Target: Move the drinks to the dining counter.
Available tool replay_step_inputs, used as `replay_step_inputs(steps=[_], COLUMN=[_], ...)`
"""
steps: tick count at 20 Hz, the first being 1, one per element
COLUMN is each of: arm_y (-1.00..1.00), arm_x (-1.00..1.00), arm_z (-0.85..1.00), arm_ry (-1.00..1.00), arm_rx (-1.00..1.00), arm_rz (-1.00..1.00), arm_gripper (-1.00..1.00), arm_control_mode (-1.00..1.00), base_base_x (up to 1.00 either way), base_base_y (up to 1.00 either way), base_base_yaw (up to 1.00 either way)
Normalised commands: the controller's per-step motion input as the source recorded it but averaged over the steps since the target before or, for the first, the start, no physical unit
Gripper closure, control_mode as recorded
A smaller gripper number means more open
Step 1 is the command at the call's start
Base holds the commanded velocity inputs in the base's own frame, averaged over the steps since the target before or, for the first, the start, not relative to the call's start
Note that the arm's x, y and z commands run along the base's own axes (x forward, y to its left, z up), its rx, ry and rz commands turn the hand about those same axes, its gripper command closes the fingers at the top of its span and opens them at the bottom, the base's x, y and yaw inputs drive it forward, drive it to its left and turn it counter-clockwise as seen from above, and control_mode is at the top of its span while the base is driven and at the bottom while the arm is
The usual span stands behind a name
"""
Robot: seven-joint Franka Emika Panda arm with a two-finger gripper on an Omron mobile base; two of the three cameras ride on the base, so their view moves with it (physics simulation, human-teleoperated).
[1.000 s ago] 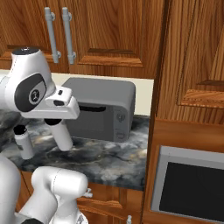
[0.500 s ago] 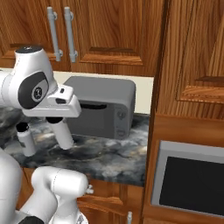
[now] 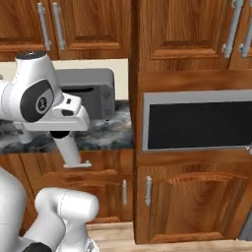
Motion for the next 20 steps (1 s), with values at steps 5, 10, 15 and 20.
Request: replay_step_inputs(steps=[5, 10, 15, 20], arm_y=[0.0, 0.0, 0.0, 0.0], arm_x=[0.0, 0.0, 0.0, 0.0], arm_z=[0.0, 0.0, 0.0, 0.0], arm_ry=[0.0, 0.0, 0.0, 0.0], arm_rx=[0.0, 0.0, 0.0, 0.0], arm_rz=[0.0, 0.0, 0.0, 0.0], arm_gripper=[1.0, 1.0, 1.0, 1.0], arm_control_mode=[1.0, 1.0, 1.0, 1.0], base_base_x=[-0.52, -0.06, 0.0, 0.0], base_base_y=[0.0, 0.0, 0.0, 0.0], base_base_yaw=[-0.93, -1.0, -1.0, -0.97])
